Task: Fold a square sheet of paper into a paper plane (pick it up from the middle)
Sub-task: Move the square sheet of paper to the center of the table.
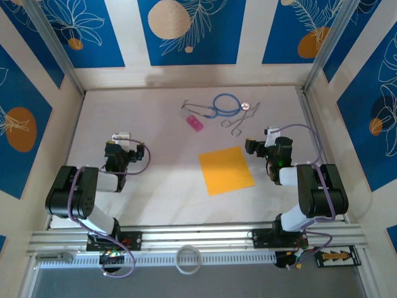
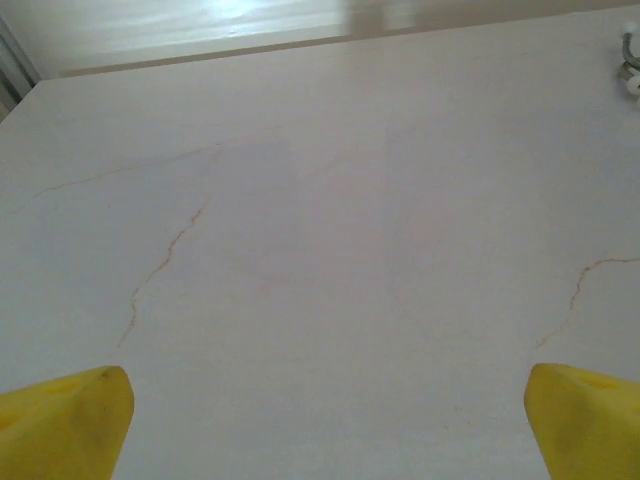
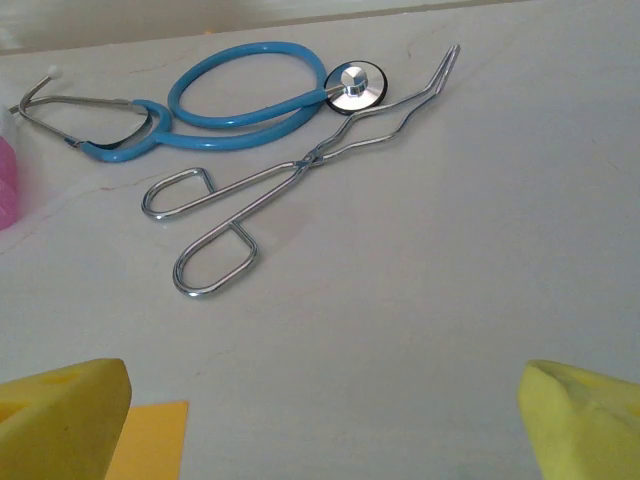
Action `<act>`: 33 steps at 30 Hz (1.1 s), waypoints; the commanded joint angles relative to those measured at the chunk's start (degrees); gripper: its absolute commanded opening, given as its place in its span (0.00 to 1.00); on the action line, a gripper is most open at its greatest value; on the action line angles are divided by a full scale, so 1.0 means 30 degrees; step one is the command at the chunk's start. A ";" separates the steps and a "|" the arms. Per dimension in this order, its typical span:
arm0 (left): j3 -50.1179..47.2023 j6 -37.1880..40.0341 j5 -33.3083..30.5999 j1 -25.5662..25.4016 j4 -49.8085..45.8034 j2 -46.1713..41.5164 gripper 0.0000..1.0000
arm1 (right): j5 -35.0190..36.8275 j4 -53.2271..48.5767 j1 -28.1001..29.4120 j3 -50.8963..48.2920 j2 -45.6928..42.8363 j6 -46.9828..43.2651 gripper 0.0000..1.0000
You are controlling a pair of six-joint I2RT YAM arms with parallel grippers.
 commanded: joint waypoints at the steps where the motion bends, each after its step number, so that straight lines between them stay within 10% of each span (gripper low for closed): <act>1: 0.0361 0.0440 0.0434 -0.0112 0.0080 0.0038 1.00 | -0.0401 0.0060 -0.0077 0.0353 -0.0084 -0.0001 0.99; 33: 0.0384 0.0207 0.0026 -0.0090 0.0034 0.0066 1.00 | -0.0196 0.0171 -0.0021 0.0251 -0.0084 0.0011 0.99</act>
